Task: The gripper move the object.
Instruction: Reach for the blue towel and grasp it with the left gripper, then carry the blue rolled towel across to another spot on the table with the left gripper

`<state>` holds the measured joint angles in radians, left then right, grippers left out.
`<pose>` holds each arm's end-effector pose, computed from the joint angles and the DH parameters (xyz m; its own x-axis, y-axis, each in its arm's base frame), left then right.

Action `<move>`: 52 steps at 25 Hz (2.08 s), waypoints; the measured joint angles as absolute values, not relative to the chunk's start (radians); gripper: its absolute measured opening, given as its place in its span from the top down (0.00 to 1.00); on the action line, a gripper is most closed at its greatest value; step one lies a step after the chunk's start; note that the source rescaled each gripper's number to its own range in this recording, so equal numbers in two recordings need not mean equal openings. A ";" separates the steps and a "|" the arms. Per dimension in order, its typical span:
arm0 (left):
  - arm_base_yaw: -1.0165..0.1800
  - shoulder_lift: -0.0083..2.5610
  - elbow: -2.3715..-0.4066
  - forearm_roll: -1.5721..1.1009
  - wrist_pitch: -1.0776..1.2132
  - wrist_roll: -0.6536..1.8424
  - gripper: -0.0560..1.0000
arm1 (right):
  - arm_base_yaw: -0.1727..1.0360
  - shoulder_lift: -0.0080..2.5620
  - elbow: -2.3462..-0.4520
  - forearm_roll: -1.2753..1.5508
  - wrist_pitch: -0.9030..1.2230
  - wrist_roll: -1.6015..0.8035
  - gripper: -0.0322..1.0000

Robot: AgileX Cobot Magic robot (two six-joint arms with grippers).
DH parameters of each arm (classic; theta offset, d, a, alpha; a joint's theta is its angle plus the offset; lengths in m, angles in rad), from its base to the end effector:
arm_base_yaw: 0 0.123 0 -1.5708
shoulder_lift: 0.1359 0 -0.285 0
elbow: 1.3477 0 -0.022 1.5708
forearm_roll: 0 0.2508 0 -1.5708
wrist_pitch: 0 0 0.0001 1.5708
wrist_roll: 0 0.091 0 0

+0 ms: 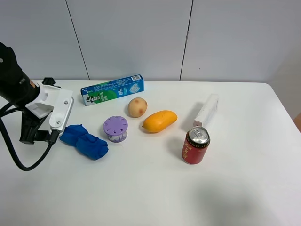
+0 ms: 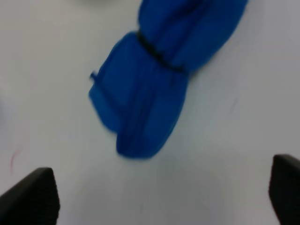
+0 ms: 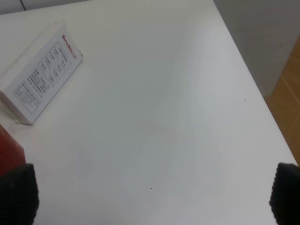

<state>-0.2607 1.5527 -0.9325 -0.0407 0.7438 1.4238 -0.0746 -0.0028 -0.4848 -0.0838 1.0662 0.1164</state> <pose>0.2766 -0.0764 0.2105 0.0985 0.9922 -0.0770 0.9569 -0.0732 0.2810 -0.0044 -0.0064 0.2728 -0.4574 0.1099 -0.8825 0.1739 0.9842 0.0324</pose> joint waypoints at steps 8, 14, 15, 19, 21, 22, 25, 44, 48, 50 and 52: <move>-0.316 1.674 -0.933 -0.089 0.670 1.539 0.23 | -0.075 -0.003 -0.485 -0.084 1.066 0.116 0.00; -0.319 1.730 -0.933 -0.093 0.585 1.561 0.23 | -0.075 -0.003 -0.485 -0.084 1.066 0.116 0.00; -0.319 1.737 -0.933 -0.094 0.583 1.561 0.23 | -0.075 -0.003 -0.485 -0.084 1.066 0.116 0.00; -0.319 1.773 -0.934 -0.095 0.557 1.571 0.24 | -0.075 -0.003 -0.485 -0.084 1.066 0.116 0.00; -0.319 1.785 -0.934 -0.095 0.550 1.574 0.24 | -0.075 -0.003 -0.485 -0.084 1.066 0.116 0.00; -0.319 1.795 -0.934 -0.095 0.548 1.577 0.24 | -0.075 -0.003 -0.485 -0.084 1.066 0.116 0.00; -0.319 1.822 -0.934 -0.095 0.537 1.581 0.24 | -0.075 -0.003 -0.485 -0.084 1.066 0.116 0.00; -0.319 1.896 -0.934 -0.140 0.480 1.467 0.95 | -0.075 -0.003 -0.485 -0.084 1.066 0.116 0.00; -0.319 1.872 -0.934 -0.140 0.486 1.344 0.95 | -0.075 -0.003 -0.485 -0.084 1.066 0.116 0.00; -0.319 1.842 -0.934 -0.133 0.505 1.277 0.95 | -0.075 -0.003 -0.485 -0.084 1.066 0.116 0.00; -0.318 1.806 -0.934 -0.101 0.536 1.207 0.95 | -0.075 -0.003 -0.485 -0.084 1.066 0.116 0.00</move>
